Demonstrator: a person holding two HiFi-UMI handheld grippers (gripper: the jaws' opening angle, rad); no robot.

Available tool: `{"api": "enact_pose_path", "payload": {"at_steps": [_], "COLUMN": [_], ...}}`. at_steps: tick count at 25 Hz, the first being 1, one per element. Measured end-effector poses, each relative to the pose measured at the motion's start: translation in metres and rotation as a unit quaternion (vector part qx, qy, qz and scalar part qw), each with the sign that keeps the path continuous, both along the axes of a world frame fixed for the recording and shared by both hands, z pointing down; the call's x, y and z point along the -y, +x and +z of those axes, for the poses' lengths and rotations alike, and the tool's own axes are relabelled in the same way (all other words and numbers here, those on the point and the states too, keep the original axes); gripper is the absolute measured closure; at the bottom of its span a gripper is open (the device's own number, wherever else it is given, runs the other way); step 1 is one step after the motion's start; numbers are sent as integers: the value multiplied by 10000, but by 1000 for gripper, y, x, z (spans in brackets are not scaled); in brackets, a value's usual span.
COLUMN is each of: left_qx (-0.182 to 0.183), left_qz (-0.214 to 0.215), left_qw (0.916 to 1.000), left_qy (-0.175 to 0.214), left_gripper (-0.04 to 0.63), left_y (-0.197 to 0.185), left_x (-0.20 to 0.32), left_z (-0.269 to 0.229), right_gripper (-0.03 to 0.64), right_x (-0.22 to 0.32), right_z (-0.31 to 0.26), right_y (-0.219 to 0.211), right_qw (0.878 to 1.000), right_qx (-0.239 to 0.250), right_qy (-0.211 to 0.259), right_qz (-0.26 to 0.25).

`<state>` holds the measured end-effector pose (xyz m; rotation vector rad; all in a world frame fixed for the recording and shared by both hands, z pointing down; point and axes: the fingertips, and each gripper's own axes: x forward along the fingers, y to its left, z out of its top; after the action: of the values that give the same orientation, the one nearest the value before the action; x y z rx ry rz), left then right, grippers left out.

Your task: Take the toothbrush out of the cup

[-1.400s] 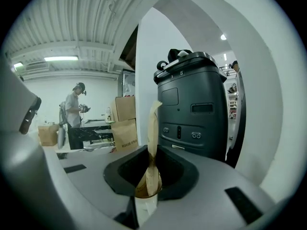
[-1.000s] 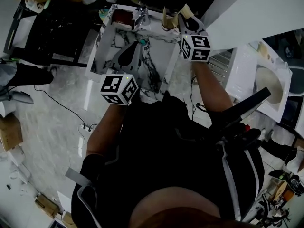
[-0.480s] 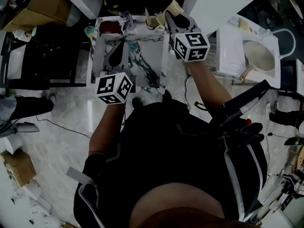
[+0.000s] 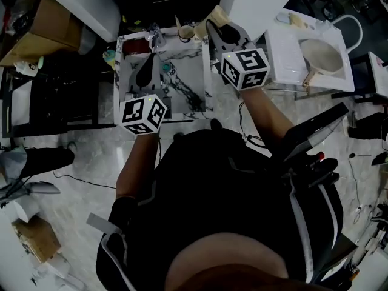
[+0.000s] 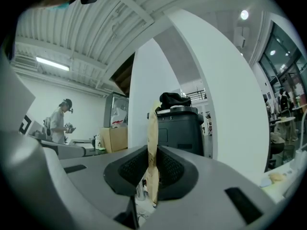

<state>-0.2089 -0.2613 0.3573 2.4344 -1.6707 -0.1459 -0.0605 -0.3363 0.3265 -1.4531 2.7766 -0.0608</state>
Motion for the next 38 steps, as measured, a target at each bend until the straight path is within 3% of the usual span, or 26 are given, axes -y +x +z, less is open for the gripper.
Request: {"api": "enact_pose_path", "payload": {"at_steps": [18, 27, 32, 38], "left_qx": [197, 467, 425, 598], "left_qz": [356, 445, 326, 276], "left_qw": [9992, 9975, 9963, 9939], "left_qy": [-51, -288, -669, -880], "left_gripper": [589, 586, 489, 442], "left_y": [25, 49, 48, 52], "left_x": [26, 74, 101, 135], "left_z": [11, 45, 78, 112], "right_gripper": [557, 557, 557, 557], "right_x": [-18, -12, -7, -1], "right_z": [6, 19, 34, 53], "right_y": [18, 43, 49, 52], "right_qw": [9996, 9989, 9987, 9975], "right_qx": [-15, 1, 37, 87], "right_qy": [-42, -183, -288, -501], "right_qz": [264, 426, 420, 489]}}
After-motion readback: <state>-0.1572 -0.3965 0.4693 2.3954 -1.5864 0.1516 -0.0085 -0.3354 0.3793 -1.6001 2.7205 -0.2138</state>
